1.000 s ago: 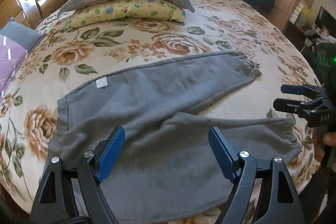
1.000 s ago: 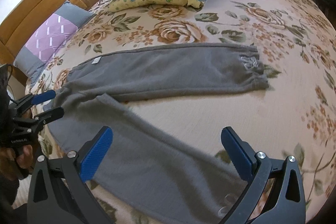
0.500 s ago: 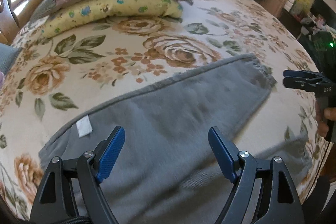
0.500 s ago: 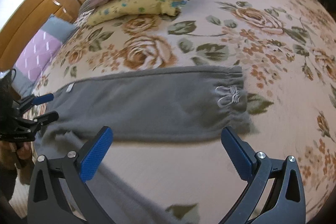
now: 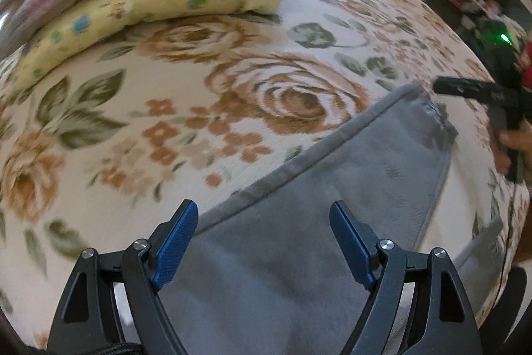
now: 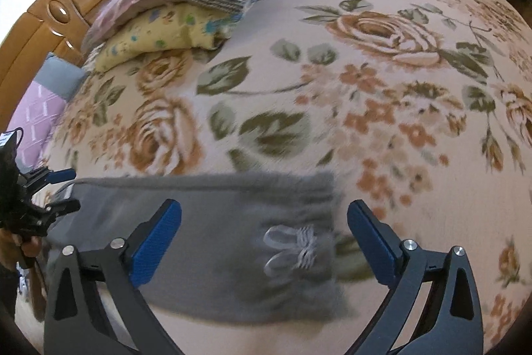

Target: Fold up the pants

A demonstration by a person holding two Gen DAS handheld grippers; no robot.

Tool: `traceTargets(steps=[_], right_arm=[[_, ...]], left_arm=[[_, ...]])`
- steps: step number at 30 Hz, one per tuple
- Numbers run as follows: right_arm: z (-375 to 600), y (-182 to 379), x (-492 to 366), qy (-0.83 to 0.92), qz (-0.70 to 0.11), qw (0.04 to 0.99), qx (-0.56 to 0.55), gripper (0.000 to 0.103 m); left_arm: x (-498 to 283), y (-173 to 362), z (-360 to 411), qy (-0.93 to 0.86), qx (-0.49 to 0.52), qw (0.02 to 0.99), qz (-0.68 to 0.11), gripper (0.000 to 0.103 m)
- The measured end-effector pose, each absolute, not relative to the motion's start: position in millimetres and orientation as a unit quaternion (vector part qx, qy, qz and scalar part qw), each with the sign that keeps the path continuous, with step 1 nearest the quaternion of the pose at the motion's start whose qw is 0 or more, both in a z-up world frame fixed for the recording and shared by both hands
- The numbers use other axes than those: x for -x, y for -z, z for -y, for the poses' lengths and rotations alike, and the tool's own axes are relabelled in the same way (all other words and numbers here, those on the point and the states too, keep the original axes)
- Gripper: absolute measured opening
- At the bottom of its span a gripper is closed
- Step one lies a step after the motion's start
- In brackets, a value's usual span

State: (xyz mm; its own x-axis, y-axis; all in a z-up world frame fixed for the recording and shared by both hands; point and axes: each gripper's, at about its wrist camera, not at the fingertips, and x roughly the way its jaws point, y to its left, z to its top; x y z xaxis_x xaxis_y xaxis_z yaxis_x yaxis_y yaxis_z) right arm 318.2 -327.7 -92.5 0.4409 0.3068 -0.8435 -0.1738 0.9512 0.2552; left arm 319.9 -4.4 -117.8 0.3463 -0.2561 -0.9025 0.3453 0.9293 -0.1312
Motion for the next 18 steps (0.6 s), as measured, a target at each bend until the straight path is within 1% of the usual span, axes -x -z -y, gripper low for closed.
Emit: traceTargets(steps=[3, 5, 9, 11, 12, 13, 14, 15, 16, 17, 18], right_arm=[[330, 101, -328, -0.141, -0.52, 0.84, -0.063, 0.095], [329, 109, -333, -0.137, -0.533, 0.833, -0.056, 0.091], [325, 127, -336, -0.133, -0.554, 0.821, -0.041, 0.086], [323, 129, -335, -0.127, -0.55, 0.825, -0.028, 0.08], [323, 128, -335, -0.125, -0.547, 0.827, -0.025, 0.076], [322, 128, -334, -0.123, -0.546, 0.829, -0.02, 0.064], [322, 127, -334, -0.12, -0.546, 0.829, -0.014, 0.057], [322, 127, -335, -0.117, -0.545, 0.83, -0.01, 0.053], [323, 125, -335, -0.112, -0.544, 0.831, -0.009, 0.041], [327, 123, -334, -0.107, -0.542, 0.834, -0.011, 0.03], [332, 120, -332, -0.111, -0.54, 0.834, -0.022, 0.029]], left_arm=[[-330, 127, 10, 0.201, -0.057, 0.805, -0.555, 0.082], [-336, 135, 14, 0.202, -0.066, 0.798, -0.563, 0.082], [-349, 156, 11, 0.192, -0.057, 0.779, -0.594, 0.081], [-349, 158, 10, 0.193, -0.052, 0.781, -0.591, 0.081], [-348, 157, 12, 0.19, -0.055, 0.782, -0.591, 0.079], [-348, 157, 12, 0.189, -0.059, 0.783, -0.59, 0.073], [-347, 156, 13, 0.19, -0.061, 0.784, -0.588, 0.06], [-346, 154, 13, 0.194, -0.061, 0.784, -0.586, 0.052], [-346, 153, 13, 0.201, -0.055, 0.782, -0.587, 0.031], [-346, 151, 13, 0.206, -0.049, 0.78, -0.589, 0.016], [-345, 149, 13, 0.207, -0.051, 0.782, -0.586, 0.014]])
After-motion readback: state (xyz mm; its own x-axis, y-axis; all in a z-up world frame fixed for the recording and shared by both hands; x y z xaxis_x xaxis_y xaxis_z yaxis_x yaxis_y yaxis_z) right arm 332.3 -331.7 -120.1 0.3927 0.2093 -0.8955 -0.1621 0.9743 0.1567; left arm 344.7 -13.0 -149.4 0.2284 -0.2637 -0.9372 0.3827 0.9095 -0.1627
